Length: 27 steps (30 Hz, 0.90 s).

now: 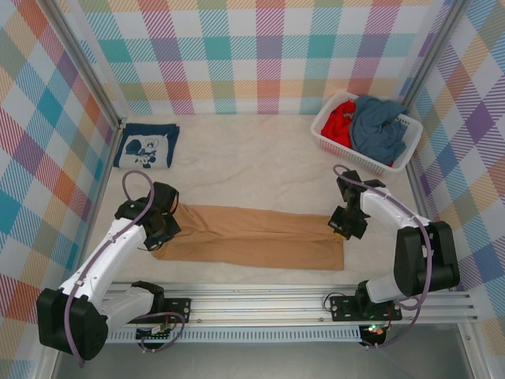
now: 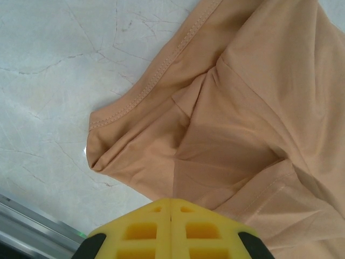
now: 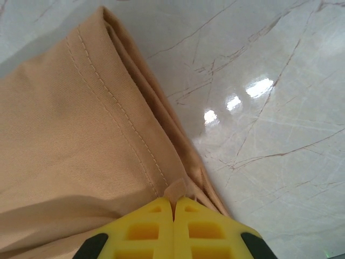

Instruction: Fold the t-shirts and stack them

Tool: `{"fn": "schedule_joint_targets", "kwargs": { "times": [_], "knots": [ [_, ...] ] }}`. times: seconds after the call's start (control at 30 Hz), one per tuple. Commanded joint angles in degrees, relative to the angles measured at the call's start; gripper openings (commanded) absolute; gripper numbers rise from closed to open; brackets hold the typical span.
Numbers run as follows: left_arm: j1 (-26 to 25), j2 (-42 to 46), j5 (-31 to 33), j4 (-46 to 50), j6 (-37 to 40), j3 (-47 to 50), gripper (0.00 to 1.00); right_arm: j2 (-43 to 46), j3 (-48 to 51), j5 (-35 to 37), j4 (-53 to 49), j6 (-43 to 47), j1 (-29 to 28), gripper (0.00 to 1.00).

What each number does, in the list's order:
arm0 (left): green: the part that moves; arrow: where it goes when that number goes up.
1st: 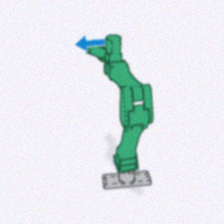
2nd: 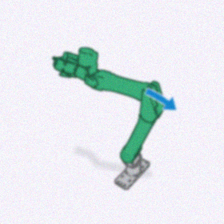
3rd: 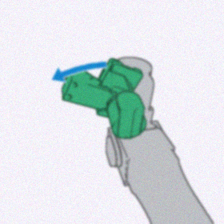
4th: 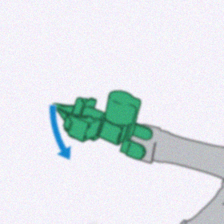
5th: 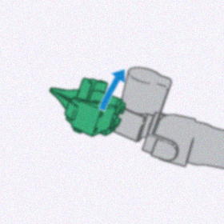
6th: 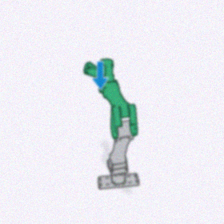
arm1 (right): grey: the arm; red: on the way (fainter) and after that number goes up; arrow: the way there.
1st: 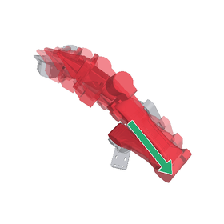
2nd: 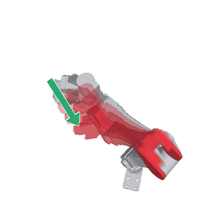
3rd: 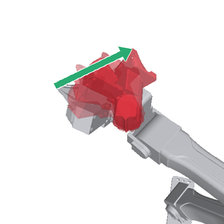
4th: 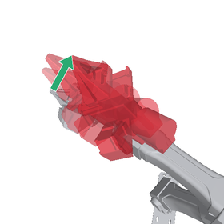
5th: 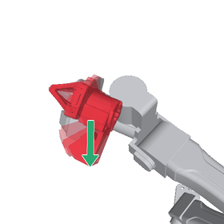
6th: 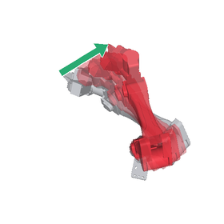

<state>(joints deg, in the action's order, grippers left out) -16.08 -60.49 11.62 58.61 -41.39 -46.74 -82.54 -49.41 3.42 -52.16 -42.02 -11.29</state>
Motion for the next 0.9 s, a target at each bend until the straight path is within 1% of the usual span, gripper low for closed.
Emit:
{"fn": "schedule_joint_targets", "kwargs": {
  "times": [0.0, 0.1, 0.23, 0.33, 0.4, 0.47, 0.67, 0.87],
  "knots": [
    [-0.76, 1.75, 2.43, 2.89, -2.13, 0.89, 0.0, 0.87, 0.84, 0.55, -1.64, -1.34, -0.31, 0.01],
    [-0.8, 2.26, 2.7, 2.74, -3.05, 0.9, 0.0, 1.16, 1.02, 0.41, -1.27, -1.3, -0.33, 0.02],
    [-0.89, 2.03, 2.83, 2.82, -3.71, 1.09, 0.0, 2.14, 0.29, 2.3, -3.14, -1.69, -0.39, 0.15],
    [-0.89, 2.27, 2.64, 2.83, -3.87, 1.29, 0.0, 5.25, 0.01, 4.5, -4.16, -2.67, -0.4, 0.27],
    [-0.96, 2.3, 2.49, 2.83, -3.86, 1.29, 0.0, 6.63, -0.4, 4.68, -3.93, -2.87, -0.36, 0.3],
    [-0.95, 2.31, 2.15, 2.61, -3.79, 1.54, 0.0, 6.49, -1.16, 3.65, -3.47, -2.98, -0.37, 0.3],
    [-0.98, 0.68, 0.63, 1.27, -3.61, 2.07, 0.0, 3.94, -1.09, -2.16, 1.0, -3.76, -0.75, 0.15],
    [-0.97, 0.67, 1.01, 0.96, -2.91, 1.16, 0.01, 0.99, 2.08, -2.72, 2.81, -5.69, -0.79, 0.02]
  ]
}}
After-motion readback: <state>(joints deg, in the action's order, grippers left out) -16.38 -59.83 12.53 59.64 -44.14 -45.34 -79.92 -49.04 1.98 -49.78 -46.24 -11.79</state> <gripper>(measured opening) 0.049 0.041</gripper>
